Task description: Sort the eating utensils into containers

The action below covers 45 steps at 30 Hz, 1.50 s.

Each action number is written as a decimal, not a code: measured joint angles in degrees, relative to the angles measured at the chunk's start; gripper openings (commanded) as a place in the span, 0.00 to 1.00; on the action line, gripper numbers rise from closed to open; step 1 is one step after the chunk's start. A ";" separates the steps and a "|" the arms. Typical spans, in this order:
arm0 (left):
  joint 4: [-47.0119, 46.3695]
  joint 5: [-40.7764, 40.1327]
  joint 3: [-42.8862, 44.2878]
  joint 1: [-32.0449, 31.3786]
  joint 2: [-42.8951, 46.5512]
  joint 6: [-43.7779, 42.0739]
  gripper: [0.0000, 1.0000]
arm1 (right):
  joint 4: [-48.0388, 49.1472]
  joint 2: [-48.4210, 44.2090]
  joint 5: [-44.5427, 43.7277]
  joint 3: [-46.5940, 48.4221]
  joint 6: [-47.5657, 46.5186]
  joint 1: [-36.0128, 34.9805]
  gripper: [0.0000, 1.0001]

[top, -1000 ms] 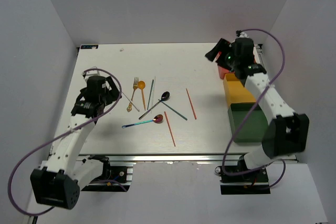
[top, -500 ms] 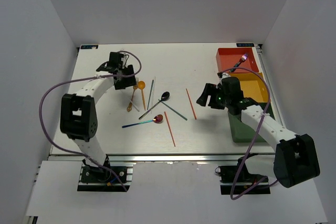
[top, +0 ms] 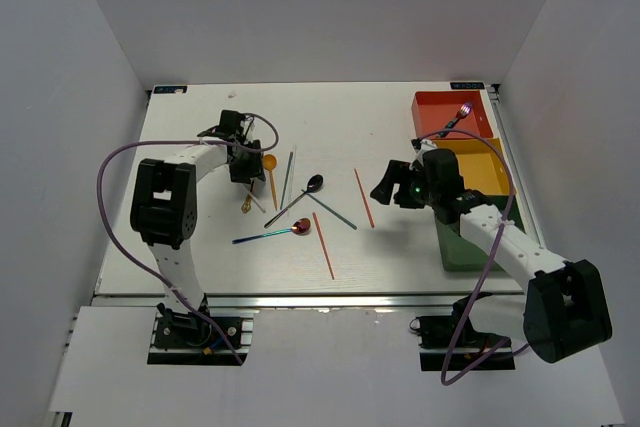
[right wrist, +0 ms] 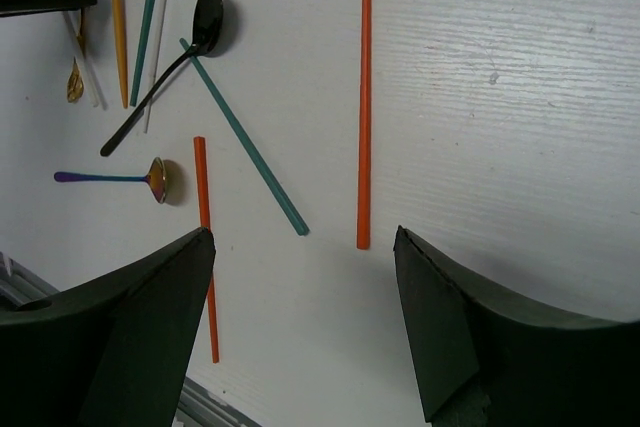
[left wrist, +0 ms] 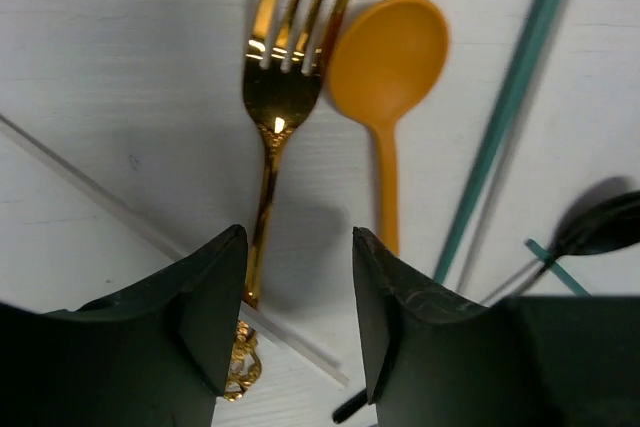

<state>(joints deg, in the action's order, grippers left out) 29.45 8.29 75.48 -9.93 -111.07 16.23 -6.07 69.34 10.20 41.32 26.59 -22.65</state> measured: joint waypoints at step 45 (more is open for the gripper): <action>-9.57 -12.76 -8.39 -3.69 4.92 0.42 0.00 | 2.73 -2.14 1.55 0.02 1.73 -0.79 0.78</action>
<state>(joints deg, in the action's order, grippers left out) 19.88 -4.47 67.09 -13.63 -106.15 16.64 -3.33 67.20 11.75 41.34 28.32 -23.44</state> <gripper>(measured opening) 0.115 0.778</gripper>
